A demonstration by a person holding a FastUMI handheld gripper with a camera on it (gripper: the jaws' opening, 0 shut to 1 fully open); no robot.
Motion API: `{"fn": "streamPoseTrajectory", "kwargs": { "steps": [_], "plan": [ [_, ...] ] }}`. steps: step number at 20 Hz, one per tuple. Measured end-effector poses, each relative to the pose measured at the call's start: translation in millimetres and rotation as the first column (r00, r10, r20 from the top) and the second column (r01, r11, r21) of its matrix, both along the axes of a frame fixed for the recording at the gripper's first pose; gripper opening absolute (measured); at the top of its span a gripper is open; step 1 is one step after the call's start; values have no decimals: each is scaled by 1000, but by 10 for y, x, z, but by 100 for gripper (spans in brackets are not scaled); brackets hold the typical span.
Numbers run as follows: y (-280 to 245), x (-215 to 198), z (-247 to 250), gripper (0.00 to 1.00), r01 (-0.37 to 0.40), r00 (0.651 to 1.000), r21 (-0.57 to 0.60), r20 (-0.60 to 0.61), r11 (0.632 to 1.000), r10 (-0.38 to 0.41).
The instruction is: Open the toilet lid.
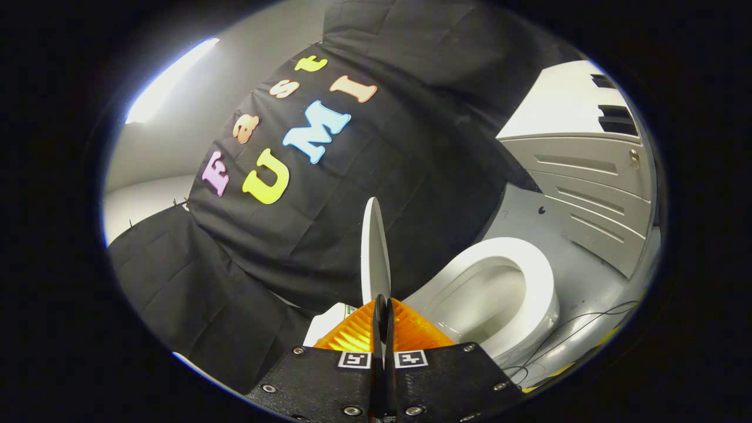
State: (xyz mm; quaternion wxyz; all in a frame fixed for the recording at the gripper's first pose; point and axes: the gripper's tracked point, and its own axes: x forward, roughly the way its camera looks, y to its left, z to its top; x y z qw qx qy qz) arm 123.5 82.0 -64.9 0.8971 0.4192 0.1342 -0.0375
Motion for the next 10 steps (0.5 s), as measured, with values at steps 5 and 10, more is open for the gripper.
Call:
{"fn": "streamPoseTrajectory", "kwargs": {
  "steps": [5,10],
  "plan": [
    [275,77,229,0,-40,999,-60,33,997,42],
    [579,132,435,0,-87,994,-117,62,989,94]
  ]
}}
